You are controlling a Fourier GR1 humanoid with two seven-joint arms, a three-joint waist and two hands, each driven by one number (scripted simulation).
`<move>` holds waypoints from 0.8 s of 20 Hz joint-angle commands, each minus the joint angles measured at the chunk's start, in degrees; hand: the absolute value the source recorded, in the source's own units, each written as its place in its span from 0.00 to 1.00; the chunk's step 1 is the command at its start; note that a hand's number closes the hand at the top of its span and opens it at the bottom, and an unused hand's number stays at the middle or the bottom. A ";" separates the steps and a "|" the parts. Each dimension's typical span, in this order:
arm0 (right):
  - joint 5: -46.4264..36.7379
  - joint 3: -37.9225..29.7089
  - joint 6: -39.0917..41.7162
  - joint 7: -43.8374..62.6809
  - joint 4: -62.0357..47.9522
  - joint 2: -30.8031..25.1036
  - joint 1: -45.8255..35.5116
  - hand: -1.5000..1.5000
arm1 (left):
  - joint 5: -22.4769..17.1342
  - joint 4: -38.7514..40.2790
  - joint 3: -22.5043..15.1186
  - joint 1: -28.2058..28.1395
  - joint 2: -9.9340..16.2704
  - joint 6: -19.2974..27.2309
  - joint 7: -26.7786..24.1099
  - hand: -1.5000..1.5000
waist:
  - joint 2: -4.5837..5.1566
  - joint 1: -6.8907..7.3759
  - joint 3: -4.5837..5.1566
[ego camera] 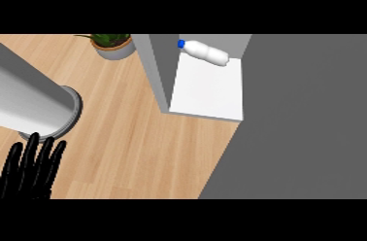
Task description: Pick up the bottled water, place it into the cabinet and close the cabinet
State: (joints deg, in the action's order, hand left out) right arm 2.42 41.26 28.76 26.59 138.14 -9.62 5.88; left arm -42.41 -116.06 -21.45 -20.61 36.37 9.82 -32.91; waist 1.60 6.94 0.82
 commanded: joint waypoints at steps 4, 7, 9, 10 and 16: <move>13.83 5.34 -3.64 5.51 -12.51 8.08 0.81 1.00 | -0.27 -0.28 0.31 1.09 0.87 -2.31 -0.05 0.00 | 1.79 3.20 0.04; 17.82 2.04 -5.05 5.56 -14.97 9.21 -1.52 1.00 | 0.00 0.08 0.19 0.61 1.09 -2.84 -0.24 0.00 | 1.27 2.94 -0.13; 18.42 -0.86 -8.35 5.09 -13.01 9.21 -0.59 1.00 | -0.87 0.07 1.61 0.33 1.57 -2.80 -0.11 0.00 | 0.92 1.90 -0.09; 18.36 -3.02 -10.14 3.27 -12.69 9.21 0.69 1.00 | -0.82 0.72 1.46 -0.20 1.39 -2.57 -0.11 0.00 | 0.82 0.63 -0.21; 16.33 -9.87 -15.30 -0.48 -11.05 9.23 3.01 1.00 | -1.44 0.52 2.83 -1.02 1.30 -2.36 -0.74 0.00 | 0.50 -1.52 -0.26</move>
State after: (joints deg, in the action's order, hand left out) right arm 21.90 37.83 25.09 27.41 132.63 -7.48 11.09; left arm -43.47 -115.53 -19.34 -21.20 37.81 7.23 -33.37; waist 1.78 6.86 0.89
